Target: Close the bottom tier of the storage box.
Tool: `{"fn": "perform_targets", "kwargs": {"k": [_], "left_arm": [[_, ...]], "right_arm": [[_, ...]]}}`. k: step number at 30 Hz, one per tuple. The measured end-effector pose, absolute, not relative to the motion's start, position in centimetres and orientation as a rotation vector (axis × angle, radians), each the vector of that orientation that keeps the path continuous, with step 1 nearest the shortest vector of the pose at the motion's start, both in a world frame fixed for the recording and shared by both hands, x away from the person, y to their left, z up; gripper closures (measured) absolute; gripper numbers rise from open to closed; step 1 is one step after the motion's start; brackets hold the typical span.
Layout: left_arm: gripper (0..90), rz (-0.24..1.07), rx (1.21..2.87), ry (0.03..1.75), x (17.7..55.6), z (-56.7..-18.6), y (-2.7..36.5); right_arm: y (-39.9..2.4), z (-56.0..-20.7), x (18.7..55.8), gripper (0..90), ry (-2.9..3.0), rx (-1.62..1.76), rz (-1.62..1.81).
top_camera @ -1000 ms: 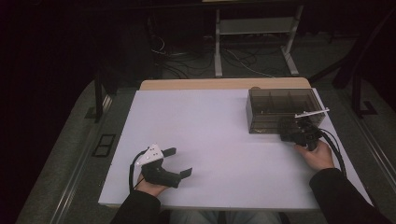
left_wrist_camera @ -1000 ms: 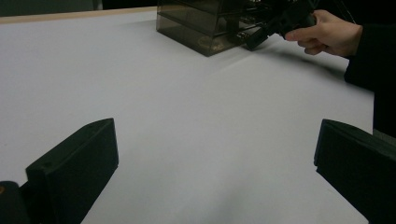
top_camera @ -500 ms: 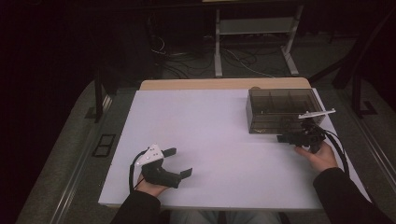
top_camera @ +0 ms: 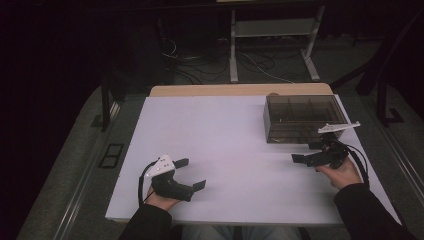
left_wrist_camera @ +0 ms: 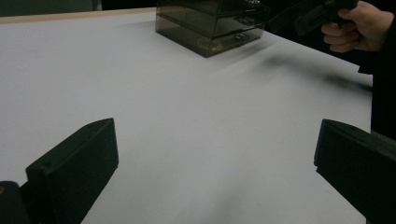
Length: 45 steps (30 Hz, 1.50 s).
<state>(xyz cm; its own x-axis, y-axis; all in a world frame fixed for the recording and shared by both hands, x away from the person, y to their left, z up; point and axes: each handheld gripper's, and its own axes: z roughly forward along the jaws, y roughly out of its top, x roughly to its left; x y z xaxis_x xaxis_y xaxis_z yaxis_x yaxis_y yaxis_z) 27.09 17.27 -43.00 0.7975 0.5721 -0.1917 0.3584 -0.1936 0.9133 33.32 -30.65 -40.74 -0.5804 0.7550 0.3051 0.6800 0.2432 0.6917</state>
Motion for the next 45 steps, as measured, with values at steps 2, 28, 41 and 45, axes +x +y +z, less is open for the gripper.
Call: {"fn": "perform_targets", "kwargs": {"k": [2, 28, 41, 45], "left_arm": [[0.0, 0.226, 1.806, 0.717, 27.1, -43.0, 17.3], [0.0, 0.218, 1.806, 0.722, 27.2, -43.0, 17.4], [0.0, 0.217, 1.81, 0.717, 27.2, -43.0, 17.4], [0.0, 0.216, 1.811, 0.717, 27.2, -43.0, 17.4]], "right_arm": [[-30.3, -40.4, 32.9, 0.0, 2.402, 1.375, 1.278], [-28.9, -40.1, 28.5, 0.0, 2.355, 1.269, 1.433], [-28.8, -41.8, 27.0, 0.0, 2.316, 1.251, 1.476], [-28.7, -42.3, 26.7, 0.1, 2.322, 1.236, 1.466]]}}
